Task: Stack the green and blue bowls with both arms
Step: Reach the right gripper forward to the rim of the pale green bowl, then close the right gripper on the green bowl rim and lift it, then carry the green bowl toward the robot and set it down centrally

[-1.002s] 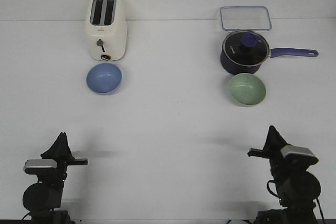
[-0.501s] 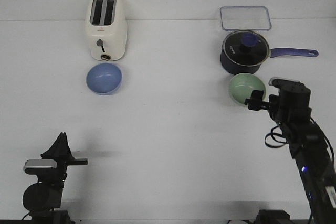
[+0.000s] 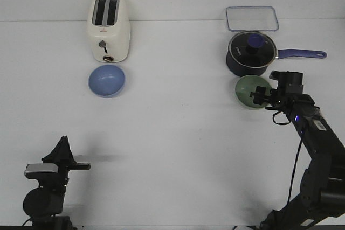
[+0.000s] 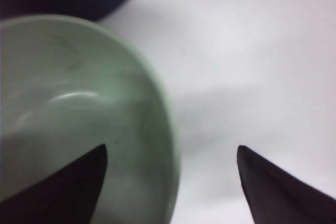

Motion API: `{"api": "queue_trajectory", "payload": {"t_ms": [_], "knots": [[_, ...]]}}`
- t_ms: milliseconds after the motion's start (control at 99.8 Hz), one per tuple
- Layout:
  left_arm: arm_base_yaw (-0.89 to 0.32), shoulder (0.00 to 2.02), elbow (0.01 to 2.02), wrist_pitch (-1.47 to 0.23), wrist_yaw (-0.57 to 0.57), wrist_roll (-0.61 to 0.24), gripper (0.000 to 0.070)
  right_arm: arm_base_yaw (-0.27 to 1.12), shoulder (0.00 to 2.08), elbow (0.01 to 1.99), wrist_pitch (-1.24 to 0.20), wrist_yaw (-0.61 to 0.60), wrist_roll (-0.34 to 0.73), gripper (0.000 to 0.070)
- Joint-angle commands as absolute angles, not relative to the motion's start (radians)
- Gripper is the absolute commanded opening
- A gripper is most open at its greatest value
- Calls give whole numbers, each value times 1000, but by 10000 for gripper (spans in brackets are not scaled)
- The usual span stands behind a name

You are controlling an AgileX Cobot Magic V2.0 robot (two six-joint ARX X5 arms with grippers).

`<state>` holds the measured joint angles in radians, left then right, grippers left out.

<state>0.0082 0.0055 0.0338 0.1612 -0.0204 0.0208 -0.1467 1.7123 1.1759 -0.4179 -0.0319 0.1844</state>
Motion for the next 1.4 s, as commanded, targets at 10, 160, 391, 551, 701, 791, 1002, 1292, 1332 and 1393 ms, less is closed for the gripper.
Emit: {"api": "queue_trajectory", "payload": {"t_ms": [10, 160, 391, 551, 701, 791, 1002, 1292, 1332, 1393], "knots": [[7, 4, 14, 173, -19, 35, 15, -153, 1747, 1204, -390, -58, 174, 128], [7, 4, 14, 173, -19, 35, 15, -163, 1747, 1206, -379, -82, 175, 0], [7, 4, 14, 173, -19, 35, 15, -171, 1610, 1206, -458, -167, 175, 0], [7, 4, 14, 173, -19, 35, 15, -165, 1443, 1206, -541, -287, 179, 0], [7, 4, 14, 173, -19, 35, 15, -96, 1322, 1196, -635, -318, 179, 0], [7, 4, 14, 173, -19, 35, 15, -13, 1261, 1155, -661, -319, 179, 0], [7, 4, 14, 178, -19, 35, 15, 251, 1169, 986, -612, -307, 280, 0], [7, 4, 14, 180, -18, 31, 15, 544, 1200, 849, -550, -207, 375, 0], [7, 4, 14, 181, -18, 12, 14, 566, 1206, 838, -549, -201, 377, 0], [7, 4, 14, 182, -19, -25, 15, 592, 1219, 828, -546, -192, 383, 0]]}}
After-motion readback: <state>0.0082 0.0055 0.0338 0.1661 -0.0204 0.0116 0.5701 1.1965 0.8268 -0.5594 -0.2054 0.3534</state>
